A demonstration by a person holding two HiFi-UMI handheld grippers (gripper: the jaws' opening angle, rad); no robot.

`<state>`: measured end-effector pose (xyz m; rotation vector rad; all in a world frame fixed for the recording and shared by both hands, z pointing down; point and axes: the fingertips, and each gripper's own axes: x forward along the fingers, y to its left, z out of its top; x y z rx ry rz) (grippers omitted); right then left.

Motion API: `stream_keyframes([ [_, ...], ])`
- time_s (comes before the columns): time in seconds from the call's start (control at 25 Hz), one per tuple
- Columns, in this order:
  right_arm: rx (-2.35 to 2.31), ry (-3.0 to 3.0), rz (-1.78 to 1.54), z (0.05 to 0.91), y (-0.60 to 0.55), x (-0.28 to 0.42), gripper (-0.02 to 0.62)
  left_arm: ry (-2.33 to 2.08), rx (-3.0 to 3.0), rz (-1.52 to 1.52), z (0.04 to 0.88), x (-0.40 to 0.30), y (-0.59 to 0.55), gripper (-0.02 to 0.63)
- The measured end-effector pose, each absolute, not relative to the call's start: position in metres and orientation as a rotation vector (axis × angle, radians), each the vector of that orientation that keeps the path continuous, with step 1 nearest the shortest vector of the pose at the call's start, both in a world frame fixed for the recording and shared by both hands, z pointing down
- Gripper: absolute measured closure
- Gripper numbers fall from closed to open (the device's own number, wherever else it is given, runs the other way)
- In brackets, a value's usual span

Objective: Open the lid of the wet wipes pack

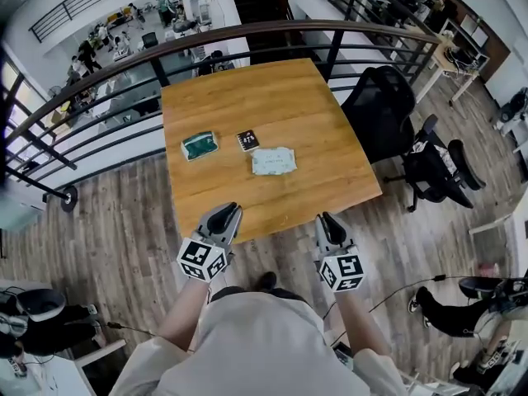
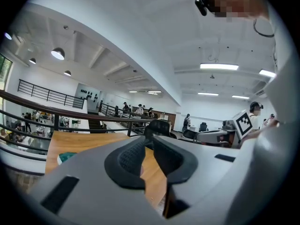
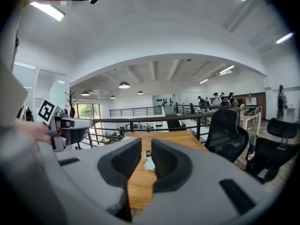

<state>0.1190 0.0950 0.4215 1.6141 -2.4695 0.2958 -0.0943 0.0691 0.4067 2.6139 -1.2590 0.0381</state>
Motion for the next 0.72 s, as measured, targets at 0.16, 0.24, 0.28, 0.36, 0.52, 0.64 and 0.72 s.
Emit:
stream_keyframes([
  [0.16,1.568,-2.496,0.294,0.424,0.084,0.129,0.528,-1.289,2.59,0.037,0.41,-0.086,0.062,0.542],
  [0.24,1.554,-2.5,0.299,0.427,0.08,0.134,0.528,-1.301,2.577,0.041,0.413,-0.081,0.06,0.541],
  [0.28,1.552,-2.499,0.305,0.429,0.078,0.136,0.528,-1.304,2.572,0.042,0.414,-0.079,0.058,0.541],
  [0.36,1.548,-2.494,0.318,0.432,0.073,0.141,0.528,-1.304,2.567,0.047,0.415,-0.075,0.055,0.541],
  [0.52,1.537,-2.486,0.339,0.436,0.061,0.145,0.528,-1.311,2.565,0.066,0.416,-0.072,0.044,0.541],
  [0.64,1.528,-2.477,0.353,0.443,0.048,0.145,0.528,-1.316,2.562,0.088,0.422,-0.072,0.032,0.541],
  [0.72,1.522,-2.466,0.362,0.449,0.037,0.144,0.528,-1.313,2.553,0.096,0.428,-0.073,0.021,0.541],
])
